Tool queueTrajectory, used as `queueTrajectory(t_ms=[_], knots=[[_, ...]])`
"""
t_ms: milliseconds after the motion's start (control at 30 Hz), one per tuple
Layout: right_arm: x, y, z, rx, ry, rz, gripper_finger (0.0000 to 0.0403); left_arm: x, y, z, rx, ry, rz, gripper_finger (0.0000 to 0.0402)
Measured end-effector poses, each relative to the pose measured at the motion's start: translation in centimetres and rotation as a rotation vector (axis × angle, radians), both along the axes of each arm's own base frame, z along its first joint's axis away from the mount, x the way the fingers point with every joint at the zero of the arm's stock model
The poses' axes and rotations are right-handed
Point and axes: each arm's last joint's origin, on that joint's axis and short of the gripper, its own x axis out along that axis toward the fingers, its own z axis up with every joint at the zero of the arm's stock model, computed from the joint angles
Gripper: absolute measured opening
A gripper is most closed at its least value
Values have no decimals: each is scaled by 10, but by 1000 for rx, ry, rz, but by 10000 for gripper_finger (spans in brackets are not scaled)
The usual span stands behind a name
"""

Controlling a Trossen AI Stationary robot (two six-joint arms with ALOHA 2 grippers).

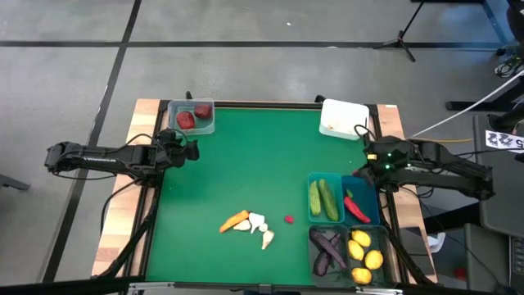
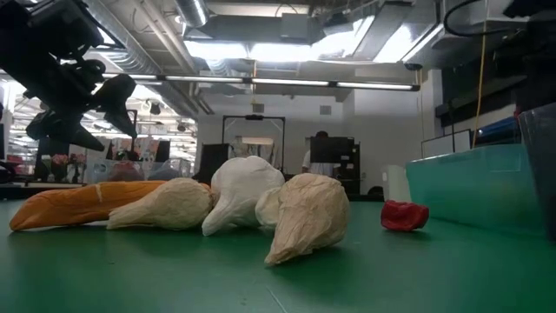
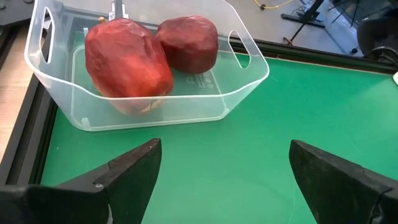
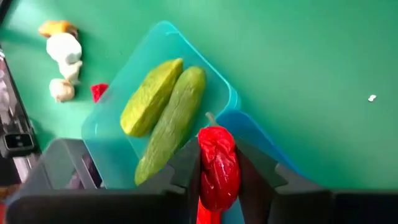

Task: Sort produce into baskets
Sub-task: Put the red bell pepper into the blue bin

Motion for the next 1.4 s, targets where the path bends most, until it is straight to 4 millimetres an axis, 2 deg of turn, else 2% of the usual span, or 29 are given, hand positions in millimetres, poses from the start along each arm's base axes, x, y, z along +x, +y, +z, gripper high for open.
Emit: queueTrajectory(t_ms=[200,633,900,1200,1400], knots=[[12,-2,-4,30,76,53,83,0,0,0,0,0,0,345],[54,-11,-29,72,415,98,83,0,0,0,4,8,-5,345],[63,12,-37,36,521,202,83,0,0,0,8,16,-10,345],[62,41,-37,-63,503,261,84,0,0,0,8,15,-9,345],[66,57,-37,-83,448,305,119,0,0,0,8,16,-9,345]])
